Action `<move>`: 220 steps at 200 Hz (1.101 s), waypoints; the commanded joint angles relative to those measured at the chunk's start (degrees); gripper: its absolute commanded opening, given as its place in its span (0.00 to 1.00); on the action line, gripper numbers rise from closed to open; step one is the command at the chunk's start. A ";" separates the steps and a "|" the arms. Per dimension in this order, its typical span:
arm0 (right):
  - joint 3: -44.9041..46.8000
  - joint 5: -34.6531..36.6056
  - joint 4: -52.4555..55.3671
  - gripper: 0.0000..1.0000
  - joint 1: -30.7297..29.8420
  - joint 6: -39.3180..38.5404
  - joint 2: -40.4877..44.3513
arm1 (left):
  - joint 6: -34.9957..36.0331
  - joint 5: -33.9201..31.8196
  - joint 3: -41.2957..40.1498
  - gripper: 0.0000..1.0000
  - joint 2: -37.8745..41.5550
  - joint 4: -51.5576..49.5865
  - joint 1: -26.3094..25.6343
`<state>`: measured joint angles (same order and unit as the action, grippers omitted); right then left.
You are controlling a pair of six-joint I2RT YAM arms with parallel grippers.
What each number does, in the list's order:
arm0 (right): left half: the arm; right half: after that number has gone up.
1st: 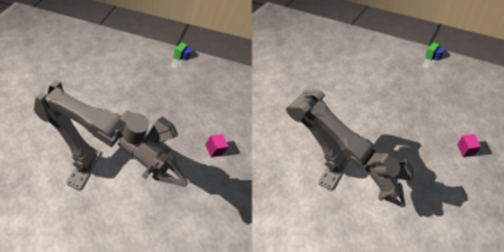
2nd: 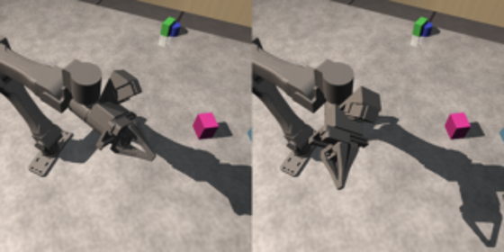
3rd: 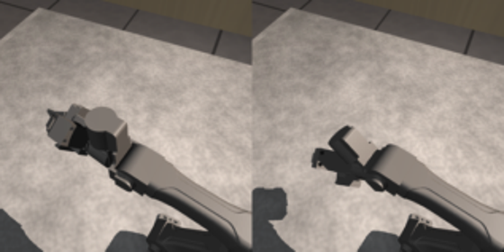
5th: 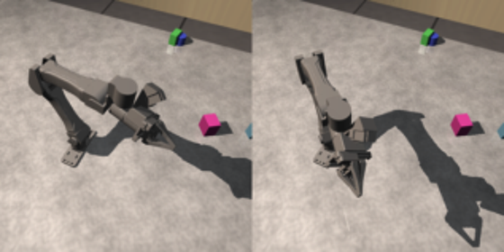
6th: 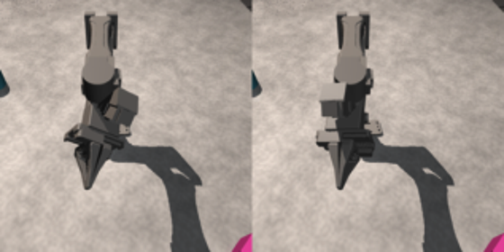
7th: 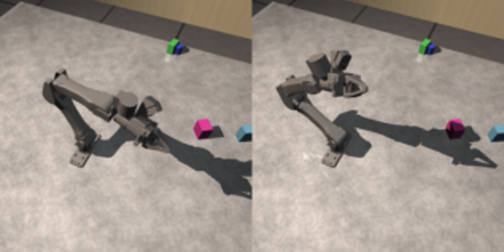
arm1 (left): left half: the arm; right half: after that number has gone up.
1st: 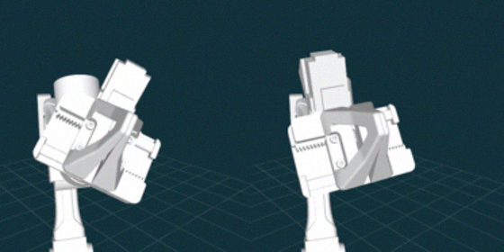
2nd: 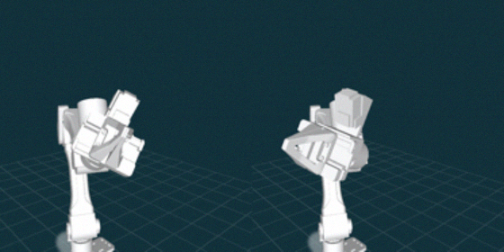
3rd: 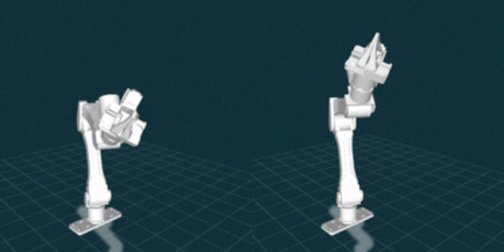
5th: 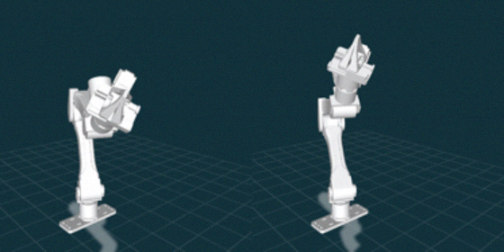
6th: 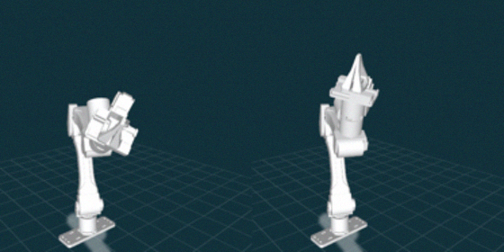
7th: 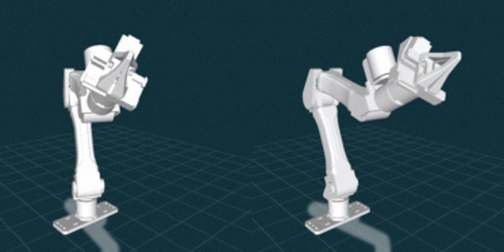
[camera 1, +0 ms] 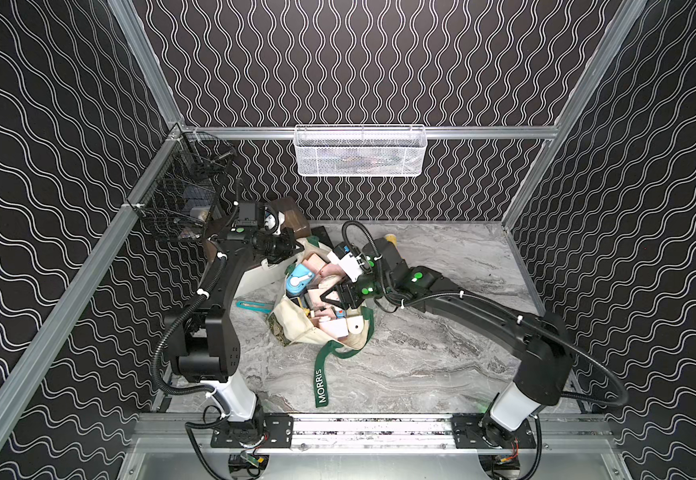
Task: Take out the pencil sharpeners from the tote bags
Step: Pick up the pencil sharpener from the canvas bag, then place the pencil sharpener at the center of the board.
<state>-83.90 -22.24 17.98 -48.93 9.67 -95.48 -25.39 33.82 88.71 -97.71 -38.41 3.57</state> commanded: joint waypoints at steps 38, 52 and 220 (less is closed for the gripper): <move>-10.75 22.41 20.08 0.43 3.82 3.51 3.12 | 0.87 0.40 -0.29 0.00 0.59 -0.19 0.03; -13.54 27.24 23.52 0.43 5.62 3.84 1.88 | 0.73 0.63 -0.38 0.00 0.66 -0.08 0.03; -37.10 25.74 32.56 0.39 34.76 6.36 -36.26 | 0.34 1.01 -0.42 0.00 0.13 0.18 0.03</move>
<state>-115.57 5.04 46.61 -15.16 17.04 -127.48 -25.50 34.26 88.42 -97.71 -37.87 3.57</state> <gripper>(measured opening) 0.583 0.060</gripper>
